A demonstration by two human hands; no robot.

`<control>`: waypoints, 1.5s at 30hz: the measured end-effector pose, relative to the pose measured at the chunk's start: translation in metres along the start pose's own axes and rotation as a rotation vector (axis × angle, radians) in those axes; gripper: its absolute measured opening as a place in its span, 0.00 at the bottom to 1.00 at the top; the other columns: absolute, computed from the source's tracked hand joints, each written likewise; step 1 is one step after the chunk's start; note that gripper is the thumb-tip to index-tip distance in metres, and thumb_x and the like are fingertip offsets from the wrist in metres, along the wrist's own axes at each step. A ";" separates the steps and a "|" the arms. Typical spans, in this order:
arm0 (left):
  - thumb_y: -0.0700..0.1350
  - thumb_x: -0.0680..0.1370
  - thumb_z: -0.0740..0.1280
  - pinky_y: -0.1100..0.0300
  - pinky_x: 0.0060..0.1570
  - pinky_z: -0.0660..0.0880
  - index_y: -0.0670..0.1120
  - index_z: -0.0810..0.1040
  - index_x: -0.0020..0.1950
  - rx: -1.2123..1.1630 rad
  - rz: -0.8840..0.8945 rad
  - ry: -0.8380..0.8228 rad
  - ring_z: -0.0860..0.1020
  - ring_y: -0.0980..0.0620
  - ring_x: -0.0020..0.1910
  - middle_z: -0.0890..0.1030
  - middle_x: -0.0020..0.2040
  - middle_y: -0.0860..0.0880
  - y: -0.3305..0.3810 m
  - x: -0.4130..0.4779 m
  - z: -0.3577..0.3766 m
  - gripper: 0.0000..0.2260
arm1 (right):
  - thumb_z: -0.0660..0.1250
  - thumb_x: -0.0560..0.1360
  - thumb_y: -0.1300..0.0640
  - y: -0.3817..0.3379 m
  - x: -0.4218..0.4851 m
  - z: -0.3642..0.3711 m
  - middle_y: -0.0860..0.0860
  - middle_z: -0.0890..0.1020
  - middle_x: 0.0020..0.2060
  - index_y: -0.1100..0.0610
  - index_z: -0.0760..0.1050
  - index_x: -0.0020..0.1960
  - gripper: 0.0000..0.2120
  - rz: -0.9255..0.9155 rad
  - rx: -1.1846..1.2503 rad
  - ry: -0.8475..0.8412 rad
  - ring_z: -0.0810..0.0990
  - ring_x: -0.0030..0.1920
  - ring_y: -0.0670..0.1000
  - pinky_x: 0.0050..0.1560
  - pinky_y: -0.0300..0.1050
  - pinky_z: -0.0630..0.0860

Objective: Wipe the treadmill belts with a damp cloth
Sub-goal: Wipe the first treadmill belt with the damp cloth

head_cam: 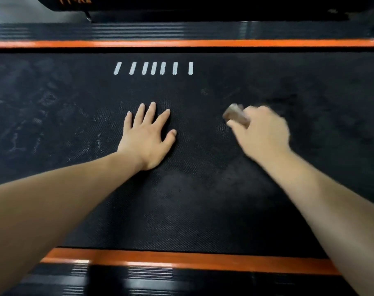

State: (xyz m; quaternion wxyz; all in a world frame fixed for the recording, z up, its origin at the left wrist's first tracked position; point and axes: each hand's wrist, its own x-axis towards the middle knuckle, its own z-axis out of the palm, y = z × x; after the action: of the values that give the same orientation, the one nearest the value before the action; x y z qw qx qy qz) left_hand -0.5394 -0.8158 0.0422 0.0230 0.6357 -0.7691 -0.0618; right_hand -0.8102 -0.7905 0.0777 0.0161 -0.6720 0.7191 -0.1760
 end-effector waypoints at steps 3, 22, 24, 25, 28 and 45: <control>0.64 0.84 0.48 0.42 0.81 0.40 0.58 0.53 0.84 0.001 -0.004 0.008 0.43 0.45 0.84 0.48 0.85 0.47 0.001 0.000 0.000 0.29 | 0.67 0.76 0.38 -0.024 -0.047 0.002 0.49 0.73 0.38 0.48 0.72 0.42 0.15 -0.268 0.069 -0.138 0.77 0.40 0.56 0.45 0.52 0.72; 0.58 0.82 0.51 0.36 0.80 0.46 0.50 0.68 0.78 -0.162 0.114 0.071 0.53 0.41 0.83 0.60 0.83 0.42 0.046 -0.021 -0.003 0.27 | 0.68 0.76 0.40 0.025 -0.023 -0.007 0.47 0.70 0.38 0.51 0.66 0.39 0.18 0.089 0.009 0.021 0.77 0.40 0.58 0.44 0.52 0.73; 0.58 0.81 0.50 0.34 0.79 0.43 0.50 0.67 0.78 -0.145 0.115 0.042 0.51 0.40 0.83 0.58 0.83 0.41 0.057 -0.024 0.005 0.28 | 0.69 0.75 0.41 0.006 -0.043 -0.008 0.47 0.71 0.37 0.49 0.66 0.39 0.17 0.015 0.031 0.000 0.75 0.36 0.55 0.39 0.49 0.69; 0.58 0.81 0.49 0.33 0.79 0.43 0.50 0.66 0.79 -0.134 0.110 0.033 0.50 0.40 0.83 0.57 0.84 0.41 0.058 -0.024 0.006 0.28 | 0.70 0.74 0.41 -0.005 -0.058 -0.008 0.46 0.70 0.36 0.49 0.67 0.38 0.17 -0.056 0.063 -0.045 0.72 0.34 0.52 0.37 0.46 0.67; 0.59 0.81 0.47 0.34 0.79 0.41 0.51 0.63 0.81 -0.117 0.119 0.026 0.48 0.40 0.84 0.55 0.84 0.41 0.051 -0.023 0.006 0.29 | 0.68 0.75 0.40 -0.007 -0.080 -0.011 0.46 0.69 0.34 0.53 0.71 0.37 0.18 -0.262 0.114 -0.147 0.66 0.31 0.47 0.35 0.45 0.65; 0.53 0.85 0.53 0.38 0.80 0.40 0.53 0.57 0.83 -0.205 -0.004 0.085 0.43 0.40 0.83 0.47 0.85 0.42 0.123 0.005 0.013 0.25 | 0.67 0.76 0.39 0.076 -0.025 -0.022 0.48 0.72 0.38 0.53 0.71 0.41 0.18 0.007 0.008 -0.002 0.79 0.41 0.59 0.44 0.53 0.74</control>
State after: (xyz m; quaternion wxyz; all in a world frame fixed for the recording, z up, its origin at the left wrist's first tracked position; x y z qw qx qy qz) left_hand -0.6618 -0.7972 0.0448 0.1203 0.6337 -0.7557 -0.1133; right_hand -0.8861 -0.7587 0.0719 0.0203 -0.6696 0.7207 -0.1782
